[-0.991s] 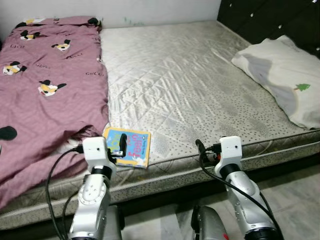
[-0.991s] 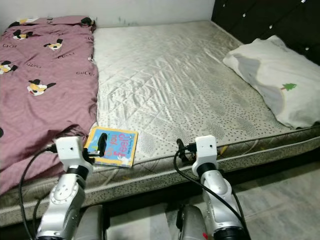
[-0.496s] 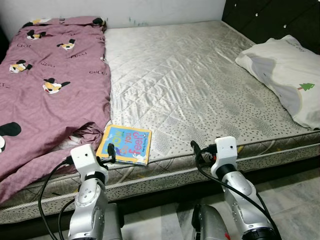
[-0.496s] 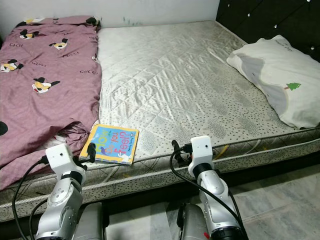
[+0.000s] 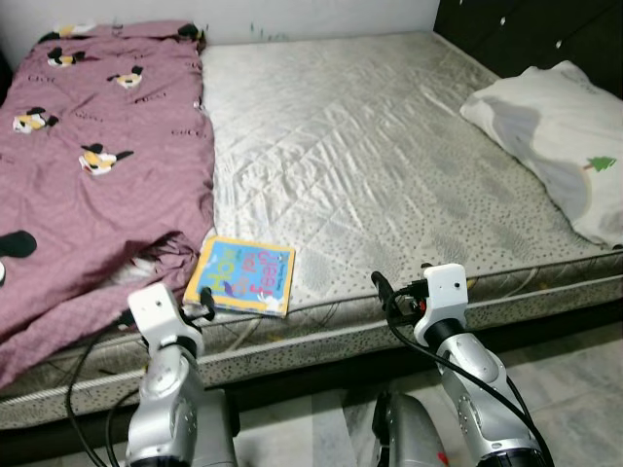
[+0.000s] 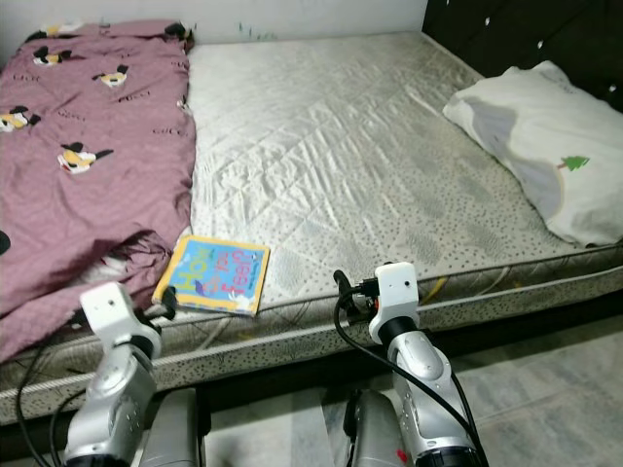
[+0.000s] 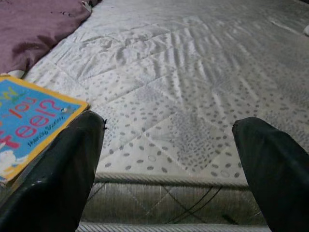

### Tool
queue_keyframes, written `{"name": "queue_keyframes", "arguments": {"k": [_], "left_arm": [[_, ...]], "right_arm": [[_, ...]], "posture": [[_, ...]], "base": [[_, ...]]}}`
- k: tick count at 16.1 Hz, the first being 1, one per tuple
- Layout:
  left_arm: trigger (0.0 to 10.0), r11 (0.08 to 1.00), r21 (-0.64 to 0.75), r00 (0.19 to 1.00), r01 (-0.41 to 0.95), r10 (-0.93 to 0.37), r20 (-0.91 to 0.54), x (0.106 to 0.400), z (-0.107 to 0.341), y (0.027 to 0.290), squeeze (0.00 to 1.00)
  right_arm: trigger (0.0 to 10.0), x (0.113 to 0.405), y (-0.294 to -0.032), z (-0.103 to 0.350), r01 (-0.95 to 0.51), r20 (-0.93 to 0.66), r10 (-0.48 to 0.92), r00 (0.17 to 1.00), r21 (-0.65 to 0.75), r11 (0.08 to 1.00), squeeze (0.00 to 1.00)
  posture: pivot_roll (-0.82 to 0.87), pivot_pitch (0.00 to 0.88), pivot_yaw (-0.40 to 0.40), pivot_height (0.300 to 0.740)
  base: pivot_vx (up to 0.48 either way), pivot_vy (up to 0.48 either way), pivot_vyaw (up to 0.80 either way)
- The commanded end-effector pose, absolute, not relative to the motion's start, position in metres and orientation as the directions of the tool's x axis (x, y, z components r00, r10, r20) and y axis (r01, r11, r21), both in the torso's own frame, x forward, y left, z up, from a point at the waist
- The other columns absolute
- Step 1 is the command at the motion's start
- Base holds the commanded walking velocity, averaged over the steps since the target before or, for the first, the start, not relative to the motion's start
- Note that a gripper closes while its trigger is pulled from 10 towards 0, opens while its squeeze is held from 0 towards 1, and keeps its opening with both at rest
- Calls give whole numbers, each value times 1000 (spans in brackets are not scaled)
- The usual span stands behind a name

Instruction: Clean up the room

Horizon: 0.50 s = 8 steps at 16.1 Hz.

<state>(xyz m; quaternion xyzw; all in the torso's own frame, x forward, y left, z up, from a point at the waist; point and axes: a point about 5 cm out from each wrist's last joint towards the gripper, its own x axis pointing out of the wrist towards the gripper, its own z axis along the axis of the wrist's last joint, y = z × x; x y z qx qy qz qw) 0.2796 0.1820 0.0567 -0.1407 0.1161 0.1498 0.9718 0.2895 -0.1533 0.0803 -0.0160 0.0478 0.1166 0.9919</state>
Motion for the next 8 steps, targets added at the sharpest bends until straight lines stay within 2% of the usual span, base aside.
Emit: {"name": "queue_keyframes", "arguments": {"k": [1,5,7,8], "left_arm": [[10000,907,-226,915,-354,287,-282,279,54,186,0],[10000,863,-231,881,-449,384,-276,283,58,200,0],[10000,863,-233,882,-448,384,-274,283,59,201,0],[10000,862,-233,881,-451,387,-273,283,59,202,0]], "right_arm": [[10000,286,-153,80,-230,-100,228,969,-17,973,0],[10000,288,-162,80,-253,-122,243,962,-78,964,0],[10000,291,-162,83,-281,-112,267,957,-140,950,0],[10000,292,-160,83,-273,-113,260,959,-115,955,0]], "posture": [[-11,105,-5,514],[-10,116,-14,514],[-4,130,-21,514],[-4,130,-21,514]], "base": [[0,0,0],[0,0,0],[0,0,800],[0,0,800]]}}
